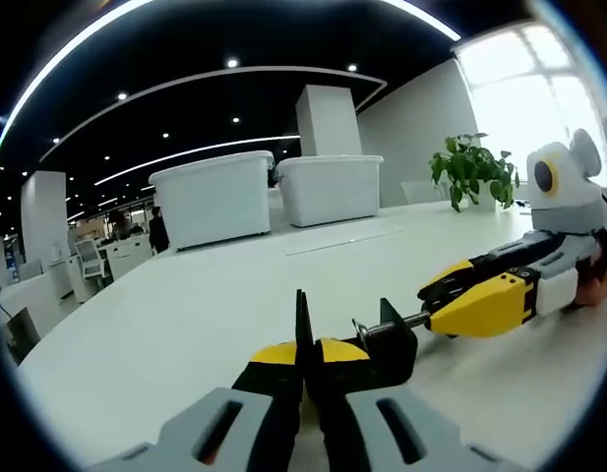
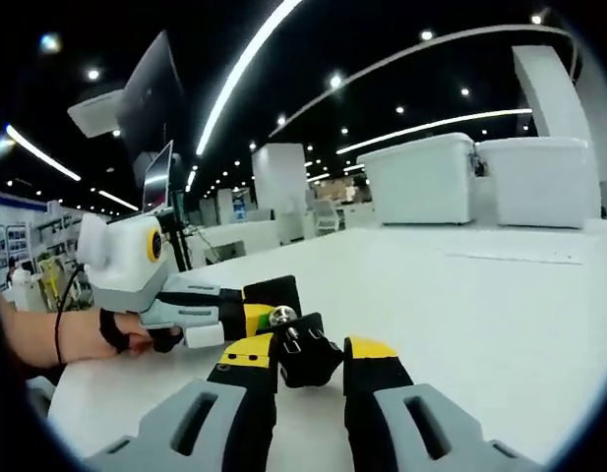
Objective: Clamp the fixed fixture on the desktop, loosen the retaining clip, secure it to the edge of the desk, and tighten the retaining clip.
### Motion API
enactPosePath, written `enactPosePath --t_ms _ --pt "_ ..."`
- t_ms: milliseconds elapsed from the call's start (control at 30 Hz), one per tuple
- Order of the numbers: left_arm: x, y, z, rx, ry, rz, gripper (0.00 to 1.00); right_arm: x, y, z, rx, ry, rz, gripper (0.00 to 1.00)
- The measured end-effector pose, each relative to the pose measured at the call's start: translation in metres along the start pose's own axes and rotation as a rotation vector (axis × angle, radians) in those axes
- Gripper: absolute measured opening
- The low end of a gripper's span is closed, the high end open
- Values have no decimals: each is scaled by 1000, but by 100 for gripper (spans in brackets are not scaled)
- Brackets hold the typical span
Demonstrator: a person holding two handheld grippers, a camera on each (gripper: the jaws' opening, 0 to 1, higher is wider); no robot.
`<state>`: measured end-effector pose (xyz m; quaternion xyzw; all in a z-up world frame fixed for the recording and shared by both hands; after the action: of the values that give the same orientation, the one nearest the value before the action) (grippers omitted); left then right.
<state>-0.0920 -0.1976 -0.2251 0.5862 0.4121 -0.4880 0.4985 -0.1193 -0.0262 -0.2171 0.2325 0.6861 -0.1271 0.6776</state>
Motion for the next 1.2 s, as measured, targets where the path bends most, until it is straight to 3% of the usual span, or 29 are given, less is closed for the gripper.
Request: enactPosePath --t_ms 367,700,867,1033,1200 --pt "0 0 1 -4 -1 1 5 -1 -2 8 31 233 3 23" --pt "-1 -1 1 -7 1 2 5 -1 -5 4 41 258 5 23" --pt "0 -1 1 -7 -1 1 5 3 -6 2 48 206 52 28" --pt "0 -1 1 -6 0 2 5 -4 0 2 15 57 -22 32" --pt "0 -1 1 -5 -1 2 5 -2 2 -7 11 -74 -17 29"
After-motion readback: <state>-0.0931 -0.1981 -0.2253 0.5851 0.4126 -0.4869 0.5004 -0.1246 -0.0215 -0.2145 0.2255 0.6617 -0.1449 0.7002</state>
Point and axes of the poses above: the point that each gripper's makers call its tool centre point, and the gripper's own axes: y roughly backward along the fingers, z roughly to its left, x roughly out of its underside, the point moved 10 cm from there along y, roughly backward along the fingers, and after that the axes turned 8 degrees about y, right-handed, at the moved point
